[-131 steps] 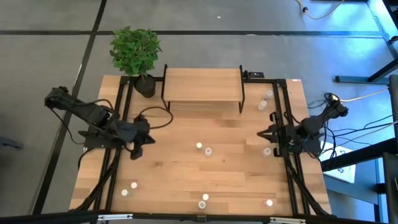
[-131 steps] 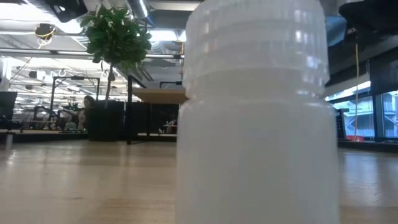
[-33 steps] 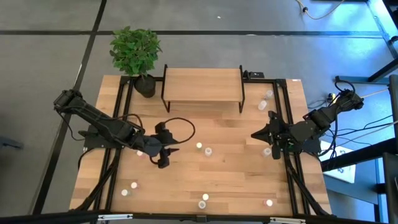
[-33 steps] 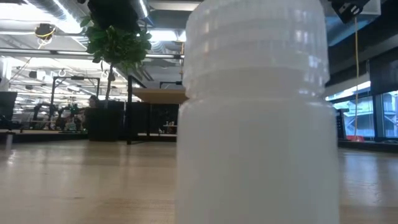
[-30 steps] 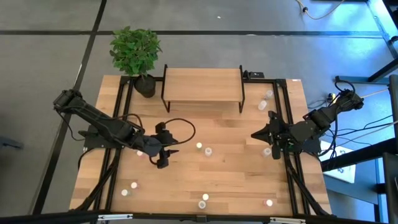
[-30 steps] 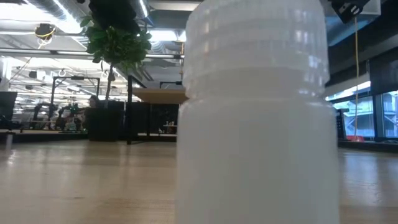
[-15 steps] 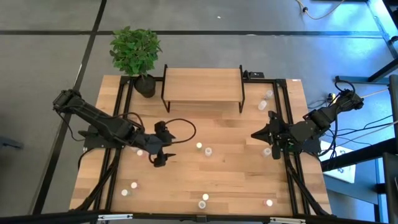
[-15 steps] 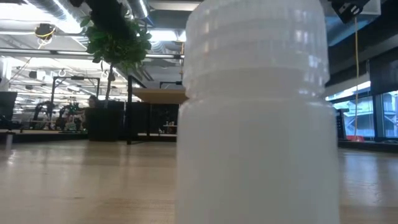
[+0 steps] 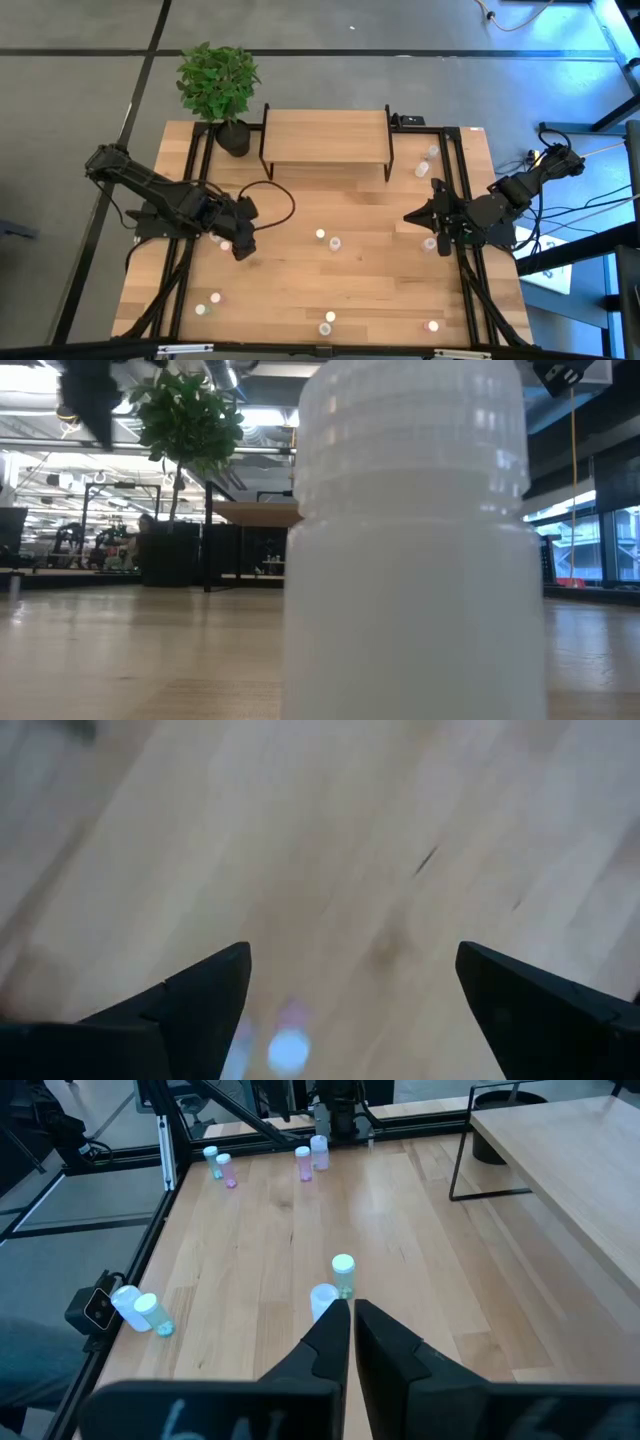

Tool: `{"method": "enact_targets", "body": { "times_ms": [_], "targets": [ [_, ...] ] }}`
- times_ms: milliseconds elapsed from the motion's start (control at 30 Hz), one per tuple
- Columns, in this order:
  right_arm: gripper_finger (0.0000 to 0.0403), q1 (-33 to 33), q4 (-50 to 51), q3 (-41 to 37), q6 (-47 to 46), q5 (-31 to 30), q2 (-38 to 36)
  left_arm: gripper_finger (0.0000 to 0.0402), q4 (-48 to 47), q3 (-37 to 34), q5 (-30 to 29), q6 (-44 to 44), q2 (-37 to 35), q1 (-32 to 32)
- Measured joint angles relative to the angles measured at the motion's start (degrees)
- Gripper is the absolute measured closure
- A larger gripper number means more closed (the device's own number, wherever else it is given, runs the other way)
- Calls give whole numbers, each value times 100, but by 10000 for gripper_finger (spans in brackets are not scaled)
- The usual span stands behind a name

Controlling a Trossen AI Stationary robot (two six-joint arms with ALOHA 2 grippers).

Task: Pick and place medicine bottles onto shelf by color
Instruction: Put the middle left transparent pill bottle on the shelf

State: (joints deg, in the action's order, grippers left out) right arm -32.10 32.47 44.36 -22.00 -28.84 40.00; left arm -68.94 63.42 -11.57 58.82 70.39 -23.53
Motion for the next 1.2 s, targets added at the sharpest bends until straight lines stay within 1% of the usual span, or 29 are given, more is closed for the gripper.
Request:
{"method": "enact_targets", "body": {
  "times_ms": [200,400,467,600,667,1000,1200],
  "targets": [
    [380,0,0,0,-1,0,1,54,-655,0,626,-41,2,0],
    [380,-1,-2,-2,-1,0,-1,54,-1192,0,1121,-42,138,83],
    [380,-2,0,-2,-2,2,1,54,-1366,-2,1169,-151,215,141],
    [380,0,-2,-2,-2,0,1,54,-1498,-2,1229,-925,399,226],
    [380,0,-2,-2,-2,1,1,54,-1557,-2,1370,-1093,493,244],
    [380,-1,-2,-2,-2,0,1,54,-1711,-26,1566,-1292,937,306],
    [379,-1,-2,-2,-1,0,1,54,-1614,-415,1581,-1295,870,304]
  ]
}}
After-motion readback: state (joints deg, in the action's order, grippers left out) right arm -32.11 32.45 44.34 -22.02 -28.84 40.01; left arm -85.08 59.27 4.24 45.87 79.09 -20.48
